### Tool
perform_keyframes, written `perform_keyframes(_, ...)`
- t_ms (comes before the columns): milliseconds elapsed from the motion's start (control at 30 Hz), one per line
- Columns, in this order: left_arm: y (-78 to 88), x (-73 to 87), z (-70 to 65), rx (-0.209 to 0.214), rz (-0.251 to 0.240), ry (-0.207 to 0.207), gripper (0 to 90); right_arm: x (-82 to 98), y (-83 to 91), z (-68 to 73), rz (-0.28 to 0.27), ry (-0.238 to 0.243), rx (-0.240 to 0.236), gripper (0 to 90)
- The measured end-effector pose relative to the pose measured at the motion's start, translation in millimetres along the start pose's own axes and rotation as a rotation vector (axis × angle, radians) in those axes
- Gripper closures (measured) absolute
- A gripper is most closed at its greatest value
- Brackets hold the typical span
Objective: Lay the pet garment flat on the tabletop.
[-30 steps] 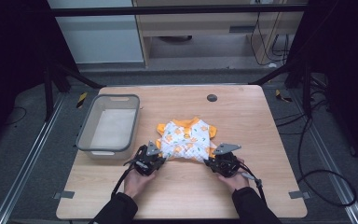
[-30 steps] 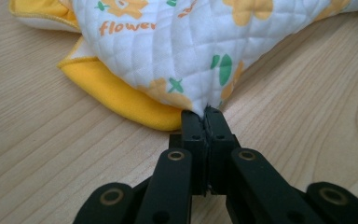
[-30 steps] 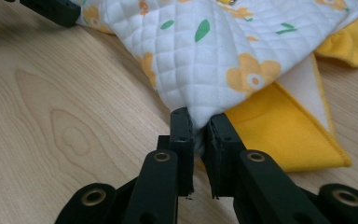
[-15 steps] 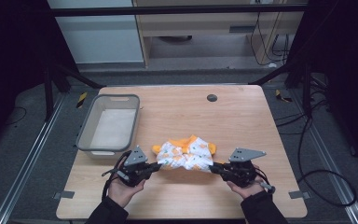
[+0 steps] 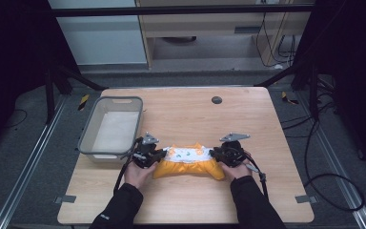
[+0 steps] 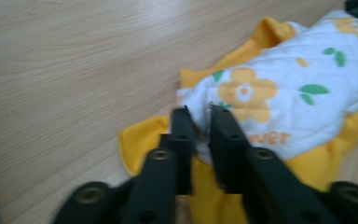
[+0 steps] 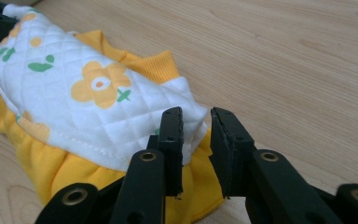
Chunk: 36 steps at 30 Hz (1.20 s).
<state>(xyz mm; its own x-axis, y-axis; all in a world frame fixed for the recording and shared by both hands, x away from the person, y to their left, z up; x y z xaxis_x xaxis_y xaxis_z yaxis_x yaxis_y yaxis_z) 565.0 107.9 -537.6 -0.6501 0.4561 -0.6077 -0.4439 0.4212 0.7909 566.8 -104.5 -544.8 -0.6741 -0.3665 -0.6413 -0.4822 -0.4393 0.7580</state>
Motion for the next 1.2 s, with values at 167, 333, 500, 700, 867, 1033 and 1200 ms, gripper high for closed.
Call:
perform_keyframes(167, 21.1, -2.7, 3.7, -0.013, -0.078, -0.006, 51.9, -7.1, 19.9, 1.6, -0.057, 0.029, 0.016, 63.6)
perform_keyframes(333, 46.6, 13.6, 0.8, -0.02, -0.114, -0.063, 42.5, -3.8, 48.2, 5.6, -0.109, 0.068, 0.004, 53.5)
perform_keyframes(500, 51.8, 47.0, -5.1, -0.01, -0.077, -0.091, 40.4, 21.3, 58.5, 12.8, -0.085, 0.094, -0.032, 47.7)
perform_keyframes(700, 37.3, 64.8, -11.3, 0.03, -0.016, -0.066, 44.4, 46.9, 52.0, 19.6, -0.042, 0.087, -0.067, 46.4)
perform_keyframes(867, 26.3, 66.3, -17.8, 0.036, 0.018, -0.082, 50.3, 56.1, 40.4, 23.8, 0.006, 0.087, -0.084, 46.2)
perform_keyframes(1033, 20.8, 65.9, -20.6, 0.06, 0.046, -0.076, 66.9, 61.5, 30.6, 26.9, 0.041, 0.103, -0.09, 53.0)
perform_keyframes(1200, 25.2, 64.7, -19.8, 0.063, 0.05, -0.08, 83.1, 62.2, 29.9, 27.7, 0.066, 0.111, -0.097, 79.2)
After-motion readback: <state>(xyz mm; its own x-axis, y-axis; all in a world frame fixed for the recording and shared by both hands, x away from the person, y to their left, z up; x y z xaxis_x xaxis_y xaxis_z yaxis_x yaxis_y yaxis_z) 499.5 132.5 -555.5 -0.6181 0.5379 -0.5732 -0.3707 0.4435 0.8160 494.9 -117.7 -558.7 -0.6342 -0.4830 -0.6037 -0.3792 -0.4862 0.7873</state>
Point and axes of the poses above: each handheld gripper's, and its own axes: y roughly backward along the jaws, x roughly out of its underside, z roughly to its left, the point moved 10 cm from there along -y, roughly forward along the jaws, and after that the axes turned 9 degrees about z, right-handed, at the moved point
